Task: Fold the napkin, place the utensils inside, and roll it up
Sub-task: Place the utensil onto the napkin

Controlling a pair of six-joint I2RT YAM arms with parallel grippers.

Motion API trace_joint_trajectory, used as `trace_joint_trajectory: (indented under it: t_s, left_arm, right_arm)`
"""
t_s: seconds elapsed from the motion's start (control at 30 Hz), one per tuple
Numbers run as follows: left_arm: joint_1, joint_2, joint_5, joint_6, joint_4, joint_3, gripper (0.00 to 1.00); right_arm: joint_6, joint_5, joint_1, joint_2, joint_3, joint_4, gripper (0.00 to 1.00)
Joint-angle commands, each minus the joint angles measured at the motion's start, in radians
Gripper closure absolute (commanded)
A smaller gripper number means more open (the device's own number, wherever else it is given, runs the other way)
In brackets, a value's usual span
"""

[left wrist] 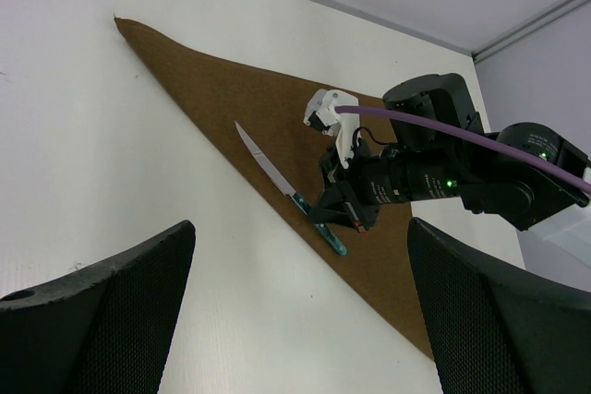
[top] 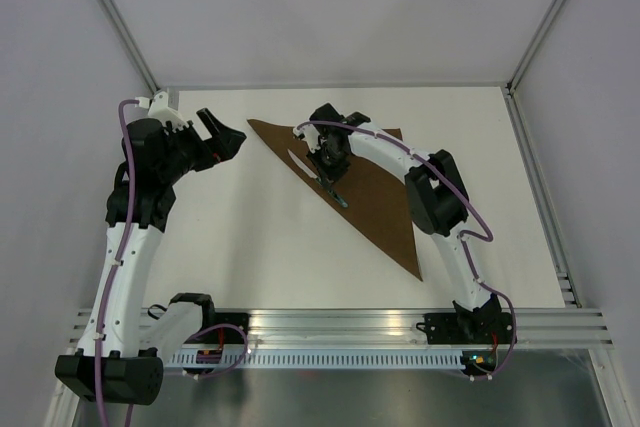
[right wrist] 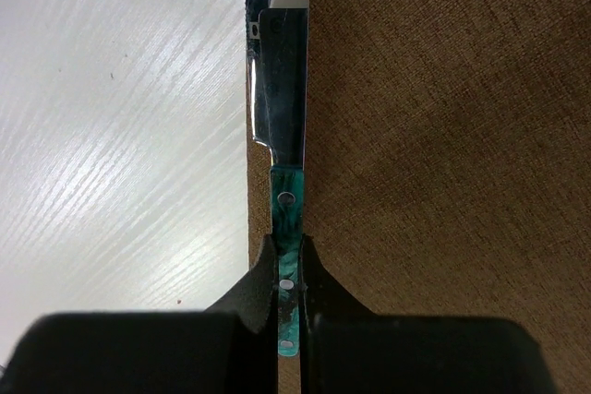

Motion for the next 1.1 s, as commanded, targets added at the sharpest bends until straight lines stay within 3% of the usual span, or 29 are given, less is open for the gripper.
trace_joint_trajectory:
  t_s: [0.0,1.07]
  left_arm:
    - [0.000,-0.009,-0.005,0.021,-0.012,0.017,0.00]
    - [0.000,0.006,-0.006,0.031,0.000,0.003,0.00]
  right_arm:
    - [0.060,0.057,0.001,0.025,0.001,-0.023,0.99]
    - [0.051,0.078,0.001,0.036,0.039,-0.060,1.00]
